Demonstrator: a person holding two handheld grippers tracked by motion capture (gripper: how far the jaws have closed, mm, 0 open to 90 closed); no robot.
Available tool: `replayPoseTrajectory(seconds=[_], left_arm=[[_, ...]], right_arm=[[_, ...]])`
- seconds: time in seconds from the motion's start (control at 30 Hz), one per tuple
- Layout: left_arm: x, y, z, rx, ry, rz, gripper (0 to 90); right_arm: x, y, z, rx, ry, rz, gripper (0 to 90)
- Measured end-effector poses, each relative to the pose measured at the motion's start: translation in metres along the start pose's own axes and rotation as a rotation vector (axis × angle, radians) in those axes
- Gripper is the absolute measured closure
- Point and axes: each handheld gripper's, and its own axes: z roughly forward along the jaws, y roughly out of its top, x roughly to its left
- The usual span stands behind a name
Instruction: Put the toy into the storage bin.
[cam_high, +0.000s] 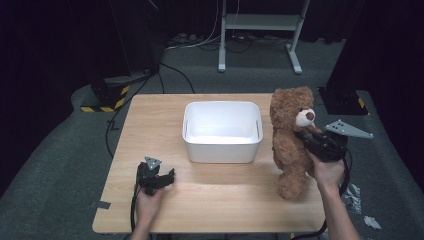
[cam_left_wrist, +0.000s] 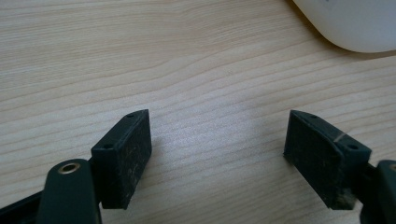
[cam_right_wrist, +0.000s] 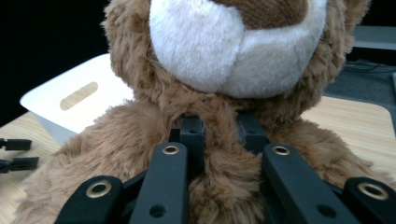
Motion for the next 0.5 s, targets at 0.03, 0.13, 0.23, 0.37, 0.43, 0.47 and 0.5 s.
replayPoseTrajectory(seconds=[0.03, 0.13, 0.23, 0.37, 0.43, 0.47, 0.5], left_arm=[[0.000, 0.000, 0.000, 0.003, 0.000, 0.004, 23.1], [0.000, 0.000, 0.000, 0.003, 0.000, 0.004, 23.1], [0.001, 0.000, 0.000, 0.004, 0.001, 0.009, 23.1], [0.001, 0.000, 0.000, 0.005, 0.001, 0.011, 23.1], [0.001, 0.000, 0.000, 0.005, 0.001, 0.011, 23.1], [0.001, 0.000, 0.000, 0.004, 0.001, 0.011, 23.1], [0.001, 0.000, 0.000, 0.004, 0.001, 0.011, 23.1]], right_arm=[[0.001, 0.002, 0.000, -0.001, 0.004, -0.001, 77.5], [0.005, 0.006, 0.000, -0.008, 0.014, -0.009, 77.5], [0.007, 0.009, 0.000, -0.021, 0.024, -0.005, 77.5], [0.010, 0.013, 0.000, -0.038, 0.045, 0.002, 77.5], [0.011, 0.015, 0.000, -0.038, 0.055, 0.004, 77.5], [0.011, 0.016, 0.001, -0.035, 0.054, 0.002, 77.5], [0.012, 0.017, 0.001, -0.035, 0.053, -0.001, 77.5]])
